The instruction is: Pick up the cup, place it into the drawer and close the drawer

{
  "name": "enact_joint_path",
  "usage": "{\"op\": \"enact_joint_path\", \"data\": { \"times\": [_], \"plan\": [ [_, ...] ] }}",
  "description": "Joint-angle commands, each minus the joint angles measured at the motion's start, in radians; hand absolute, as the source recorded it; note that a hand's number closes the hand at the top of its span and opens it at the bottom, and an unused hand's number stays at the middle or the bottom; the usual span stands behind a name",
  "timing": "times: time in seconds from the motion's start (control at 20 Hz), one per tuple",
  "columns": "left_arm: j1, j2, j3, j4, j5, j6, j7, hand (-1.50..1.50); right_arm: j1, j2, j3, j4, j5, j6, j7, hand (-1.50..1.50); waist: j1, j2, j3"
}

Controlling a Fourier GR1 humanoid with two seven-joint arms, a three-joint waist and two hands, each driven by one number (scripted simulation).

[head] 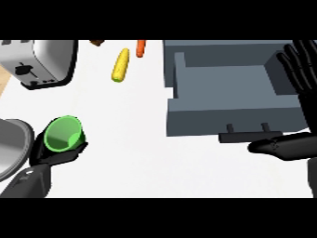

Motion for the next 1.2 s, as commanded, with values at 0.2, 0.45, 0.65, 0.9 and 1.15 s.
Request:
{"op": "enact_joint_path", "data": {
  "times": [0.2,0.45,0.65,0.9,1.15],
  "plan": [
    [0.042,-0.054,0.020,-0.052,-0.020,0.240,-0.263,1.50,-0.006,-0.011,-0.012,0.032,-0.002,0.011,-0.011,-1.50,0.007,0.001,0.001],
    [-0.026,-0.129,0.089,-0.051,0.034,0.369,-0.241,1.50,-0.031,-0.017,-0.032,0.044,-0.023,0.013,-0.006,-1.50,0.009,-0.003,0.003],
    [-0.051,-0.167,0.071,-0.102,0.052,0.161,-0.249,1.50,-0.003,-0.006,-0.012,0.006,-0.007,0.001,0.014,-1.50,0.012,-0.009,0.003],
    [-0.132,-0.162,0.005,-0.190,0.029,0.098,-0.149,1.50,0.012,0.000,-0.009,0.016,0.010,-0.004,-0.001,-1.50,0.029,-0.016,0.006],
    [-0.232,-0.220,-0.047,-0.323,0.024,0.169,-0.014,1.50,-0.002,-0.032,-0.041,0.013,-0.009,0.013,0.006,-1.50,0.043,-0.024,0.008]
  ]
}}
